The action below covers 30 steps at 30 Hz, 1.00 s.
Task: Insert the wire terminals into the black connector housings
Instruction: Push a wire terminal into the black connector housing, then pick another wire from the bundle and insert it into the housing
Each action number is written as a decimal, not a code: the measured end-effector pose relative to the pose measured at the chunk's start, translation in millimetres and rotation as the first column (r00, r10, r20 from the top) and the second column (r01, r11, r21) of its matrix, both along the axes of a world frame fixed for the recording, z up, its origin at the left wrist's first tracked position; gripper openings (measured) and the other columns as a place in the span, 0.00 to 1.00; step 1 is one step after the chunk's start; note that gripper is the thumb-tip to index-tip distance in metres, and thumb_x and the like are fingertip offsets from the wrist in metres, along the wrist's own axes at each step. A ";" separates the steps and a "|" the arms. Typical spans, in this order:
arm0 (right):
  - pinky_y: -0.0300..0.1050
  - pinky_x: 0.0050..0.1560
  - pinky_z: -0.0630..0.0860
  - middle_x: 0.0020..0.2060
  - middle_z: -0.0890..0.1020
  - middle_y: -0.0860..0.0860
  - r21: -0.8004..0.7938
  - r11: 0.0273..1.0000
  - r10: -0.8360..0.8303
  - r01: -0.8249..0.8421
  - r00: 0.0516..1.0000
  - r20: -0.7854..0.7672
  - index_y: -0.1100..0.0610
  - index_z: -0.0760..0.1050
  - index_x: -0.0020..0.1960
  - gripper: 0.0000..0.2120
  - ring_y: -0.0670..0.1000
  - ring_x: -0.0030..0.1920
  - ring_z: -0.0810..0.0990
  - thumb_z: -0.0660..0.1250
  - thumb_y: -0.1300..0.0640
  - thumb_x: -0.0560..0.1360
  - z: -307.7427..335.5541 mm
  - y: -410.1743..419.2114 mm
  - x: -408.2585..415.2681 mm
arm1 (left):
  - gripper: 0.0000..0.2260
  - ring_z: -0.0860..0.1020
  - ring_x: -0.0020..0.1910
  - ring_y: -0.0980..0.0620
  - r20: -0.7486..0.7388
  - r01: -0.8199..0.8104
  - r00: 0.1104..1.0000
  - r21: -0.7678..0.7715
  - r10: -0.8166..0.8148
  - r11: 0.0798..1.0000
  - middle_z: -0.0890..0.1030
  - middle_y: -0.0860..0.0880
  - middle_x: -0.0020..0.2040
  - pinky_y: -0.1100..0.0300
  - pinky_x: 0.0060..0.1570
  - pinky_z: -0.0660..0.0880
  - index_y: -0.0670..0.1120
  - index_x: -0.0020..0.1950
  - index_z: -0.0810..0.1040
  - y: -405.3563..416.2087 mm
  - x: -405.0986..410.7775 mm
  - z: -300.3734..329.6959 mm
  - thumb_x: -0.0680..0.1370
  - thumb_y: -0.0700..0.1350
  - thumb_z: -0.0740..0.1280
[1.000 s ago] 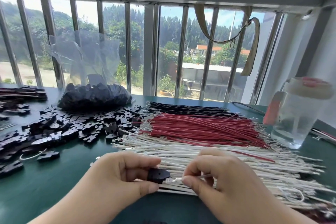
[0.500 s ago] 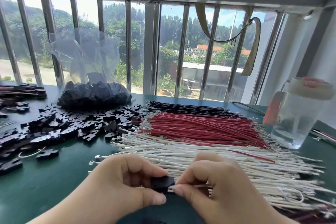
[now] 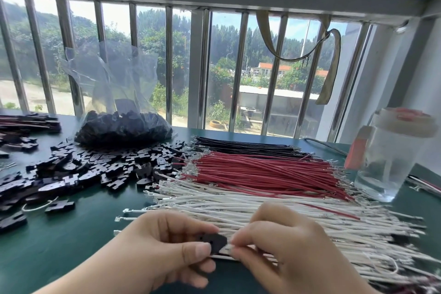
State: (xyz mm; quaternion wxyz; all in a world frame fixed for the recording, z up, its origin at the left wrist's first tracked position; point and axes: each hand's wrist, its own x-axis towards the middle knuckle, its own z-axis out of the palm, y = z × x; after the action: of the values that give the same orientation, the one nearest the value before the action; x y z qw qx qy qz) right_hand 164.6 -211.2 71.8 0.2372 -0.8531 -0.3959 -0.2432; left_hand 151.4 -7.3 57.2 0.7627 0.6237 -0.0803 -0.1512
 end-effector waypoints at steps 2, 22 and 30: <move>0.31 0.35 0.75 0.36 0.75 0.39 -0.006 1.000 0.013 -0.013 0.999 -0.036 0.45 0.79 0.41 0.08 0.37 0.35 0.75 0.64 0.44 0.72 -2.4 -0.1 2.2 | 0.25 0.83 0.32 0.42 -0.006 0.006 1.000 0.072 -0.006 0.997 0.82 0.34 0.35 0.56 0.28 0.79 0.36 0.39 0.84 0.4 0.0 -1.0 0.45 0.40 0.84; 0.25 0.42 0.69 0.33 0.76 0.39 -0.252 0.945 0.005 -0.207 0.782 -0.623 0.51 0.83 0.47 0.05 0.34 0.36 0.75 0.69 0.52 0.74 36.0 3.4 29.5 | 0.10 0.83 0.40 0.60 0.154 0.091 0.979 0.256 -0.134 0.962 0.86 0.54 0.41 0.72 0.42 0.75 0.56 0.43 0.86 12.0 11.4 -3.2 0.70 0.39 0.75; 0.34 0.51 0.75 0.50 0.78 0.40 -0.255 0.951 -0.239 0.174 0.938 -0.251 0.48 0.78 0.59 0.12 0.39 0.47 0.76 0.65 0.50 0.77 21.4 35.3 111.1 | 0.08 0.81 0.32 0.49 0.043 -0.059 0.998 0.191 0.051 0.980 0.83 0.42 0.33 0.61 0.32 0.77 0.44 0.38 0.85 33.3 19.0 -6.2 0.60 0.40 0.75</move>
State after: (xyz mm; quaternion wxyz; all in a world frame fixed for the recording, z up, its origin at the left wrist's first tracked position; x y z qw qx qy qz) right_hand 275.7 -175.9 93.2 0.1637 -0.9375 -0.2916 -0.0969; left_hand 170.4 26.0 51.0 0.7012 0.6991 -0.0624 -0.1254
